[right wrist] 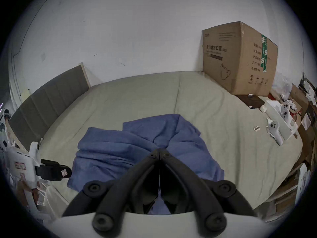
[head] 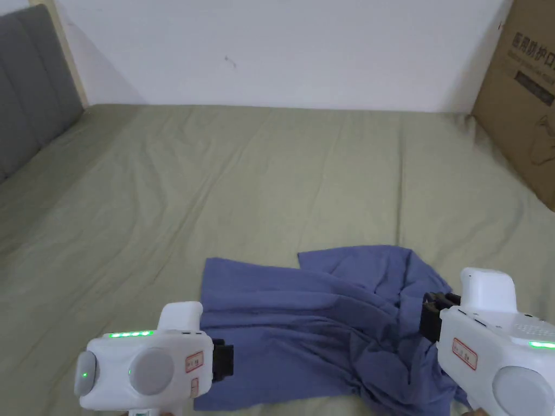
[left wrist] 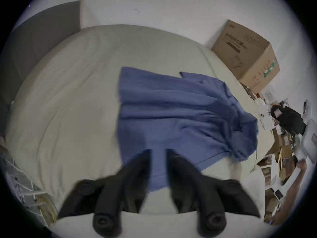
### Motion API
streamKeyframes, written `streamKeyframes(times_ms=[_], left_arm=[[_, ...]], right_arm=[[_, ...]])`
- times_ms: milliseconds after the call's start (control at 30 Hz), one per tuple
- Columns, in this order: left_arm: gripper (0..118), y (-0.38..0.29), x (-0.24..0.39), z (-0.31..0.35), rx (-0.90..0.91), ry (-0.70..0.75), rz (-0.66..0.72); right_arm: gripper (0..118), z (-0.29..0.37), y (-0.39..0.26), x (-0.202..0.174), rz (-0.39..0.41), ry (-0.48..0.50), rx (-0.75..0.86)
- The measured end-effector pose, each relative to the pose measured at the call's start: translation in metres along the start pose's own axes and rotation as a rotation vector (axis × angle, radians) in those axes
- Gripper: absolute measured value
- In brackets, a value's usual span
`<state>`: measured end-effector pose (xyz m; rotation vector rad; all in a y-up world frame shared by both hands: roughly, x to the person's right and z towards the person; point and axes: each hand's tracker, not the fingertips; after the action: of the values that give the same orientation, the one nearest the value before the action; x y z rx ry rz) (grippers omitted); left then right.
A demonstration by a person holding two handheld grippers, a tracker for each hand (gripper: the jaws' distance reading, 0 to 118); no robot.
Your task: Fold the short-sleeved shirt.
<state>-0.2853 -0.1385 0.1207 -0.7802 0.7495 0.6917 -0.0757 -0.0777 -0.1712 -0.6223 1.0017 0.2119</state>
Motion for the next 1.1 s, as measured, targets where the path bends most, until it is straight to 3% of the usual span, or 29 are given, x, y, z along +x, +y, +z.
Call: streamKeyframes(times_ms=[33,67,300,400,467,500,533,567,700,733,767,833,933,1100], left_arm=[[82,0.001,-0.004,-0.001,-0.006,-0.001,0.015],[93,0.002,-0.007,-0.003,-0.015,-0.002,0.024],[93,-0.013,0.008,-0.039,-0.138,0.008,-0.006],[71,-0.026,0.020,-0.057,-0.130,0.151,-0.121],[62,-0.024,0.026,-0.050,-0.124,0.137,-0.084],[45,-0.021,0.026,-0.048,-0.113,0.165,-0.081],[13,-0.022,0.028,-0.042,-0.100,0.198,-0.093],[4,-0.020,0.026,-0.039,-0.098,0.194,-0.091],[4,-0.012,0.021,-0.023,-0.100,0.128,-0.058],[4,-0.010,0.023,-0.017,-0.087,0.122,-0.059],[4,-0.007,0.023,-0.013,-0.076,0.112,-0.058],[4,-0.002,0.026,-0.005,-0.061,0.094,-0.052],[4,0.004,0.030,0.000,-0.052,0.093,-0.078],[4,0.004,0.031,-0.003,-0.073,0.101,-0.086]], right_arm=[[0,-0.001,0.001,-0.001,-0.001,0.002,0.000],[0,-0.001,0.002,0.000,-0.004,0.003,0.000],[0,-0.003,0.005,0.005,-0.011,-0.006,-0.003],[0,-0.004,0.002,0.010,-0.016,-0.016,-0.009],[0,-0.006,0.000,0.014,-0.020,-0.020,-0.020],[0,-0.007,-0.001,0.016,-0.021,-0.022,-0.023],[0,-0.009,-0.001,0.017,-0.024,-0.027,-0.027],[0,-0.012,0.000,0.019,-0.027,-0.029,-0.033],[0,-0.022,0.014,0.027,-0.012,-0.001,-0.040],[4,-0.030,0.020,0.032,0.007,0.035,-0.042],[23,-0.038,0.029,0.036,0.018,0.068,-0.058],[93,-0.064,0.050,0.048,-0.003,0.142,-0.135],[93,-0.102,0.077,0.056,0.041,0.102,-0.112],[93,-0.193,0.120,0.061,0.143,0.058,-0.233]])
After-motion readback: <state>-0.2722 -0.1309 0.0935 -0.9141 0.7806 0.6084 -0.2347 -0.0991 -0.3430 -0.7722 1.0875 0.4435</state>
